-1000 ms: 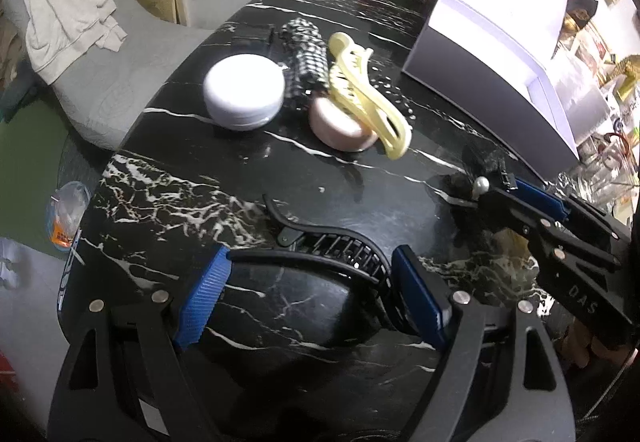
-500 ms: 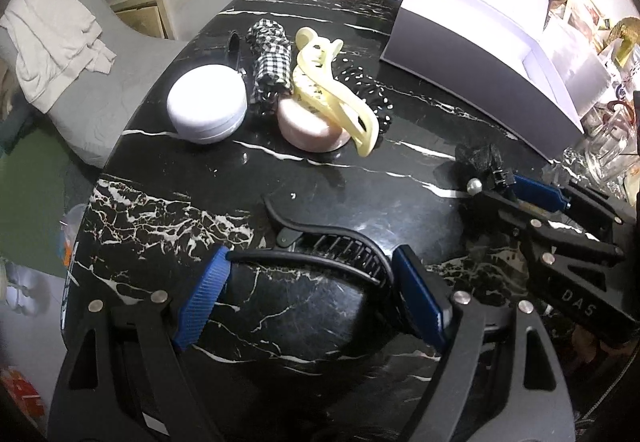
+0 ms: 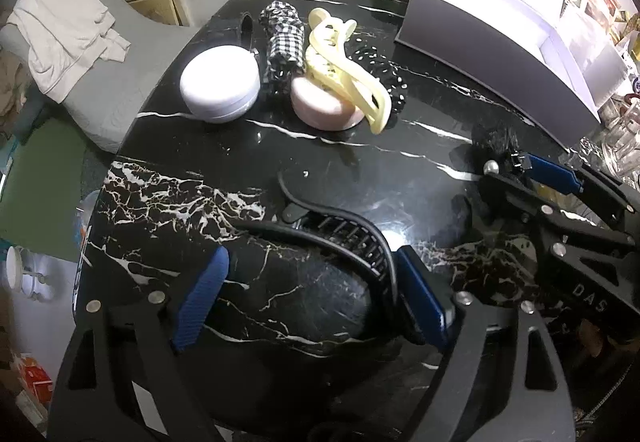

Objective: Organize objects
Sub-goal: 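Grasp the large black claw clip with the left gripper while the right gripper holds its clip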

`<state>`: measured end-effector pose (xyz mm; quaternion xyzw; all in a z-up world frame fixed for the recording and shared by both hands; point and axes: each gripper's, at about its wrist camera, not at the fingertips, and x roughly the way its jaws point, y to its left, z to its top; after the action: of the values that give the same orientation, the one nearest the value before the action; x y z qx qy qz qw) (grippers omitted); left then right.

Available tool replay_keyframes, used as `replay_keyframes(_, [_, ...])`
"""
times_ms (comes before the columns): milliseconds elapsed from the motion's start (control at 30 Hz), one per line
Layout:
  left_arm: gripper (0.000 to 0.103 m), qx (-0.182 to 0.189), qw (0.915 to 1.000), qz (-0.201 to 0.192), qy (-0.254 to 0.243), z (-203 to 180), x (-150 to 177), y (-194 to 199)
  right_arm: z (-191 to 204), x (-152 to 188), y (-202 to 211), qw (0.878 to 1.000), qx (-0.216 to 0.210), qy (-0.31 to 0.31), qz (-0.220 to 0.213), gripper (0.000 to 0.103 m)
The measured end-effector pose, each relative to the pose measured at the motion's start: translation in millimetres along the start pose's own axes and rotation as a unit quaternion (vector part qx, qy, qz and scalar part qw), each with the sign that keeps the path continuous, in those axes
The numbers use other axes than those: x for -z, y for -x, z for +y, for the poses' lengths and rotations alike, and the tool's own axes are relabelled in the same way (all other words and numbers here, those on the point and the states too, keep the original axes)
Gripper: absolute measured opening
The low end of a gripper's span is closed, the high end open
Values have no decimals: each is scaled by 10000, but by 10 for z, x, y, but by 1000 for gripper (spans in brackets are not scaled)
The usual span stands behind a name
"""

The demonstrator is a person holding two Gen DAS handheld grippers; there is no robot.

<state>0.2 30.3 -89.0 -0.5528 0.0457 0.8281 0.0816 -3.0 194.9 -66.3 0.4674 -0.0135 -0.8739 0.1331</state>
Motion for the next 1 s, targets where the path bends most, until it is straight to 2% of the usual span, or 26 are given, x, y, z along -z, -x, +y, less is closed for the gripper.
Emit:
replay_keyframes(133, [82,20,10000,-21,-67,-12,2,13,5,6,1,10000,25,32,-25,48])
replay_keyframes(200, [75,28,9999,-49,-89,-18,5,35,9,10,2,9999,89,78,-40,42])
replay_keyframes(233, [72,35,9999,-63,-100,-18,3,48,8,12,4,9999,89,81,-45,42])
replay_keyframes(400, [43,86,9997,-83,-205,-45,0,102,20,14,11,9999,-44,110,-52,41])
replay_keyframes(600, [18,355,9990,-31,-268,-63,2,133,63,-4,73,9994,-226,232,-158,41])
replay_keyframes(733, [15,375,9986,-104,-367,-97,-15,174,103,-24,107,9989,-250,340,-204,41])
replay_keyframes(900, [14,181,9976,-452,-489,-126,-55,339,129,-61,162,9982,-287,438,-303,41])
replay_keyframes(1000, [14,333,9972,-474,-469,-103,-94,402,145,-77,196,9975,-348,502,-362,40])
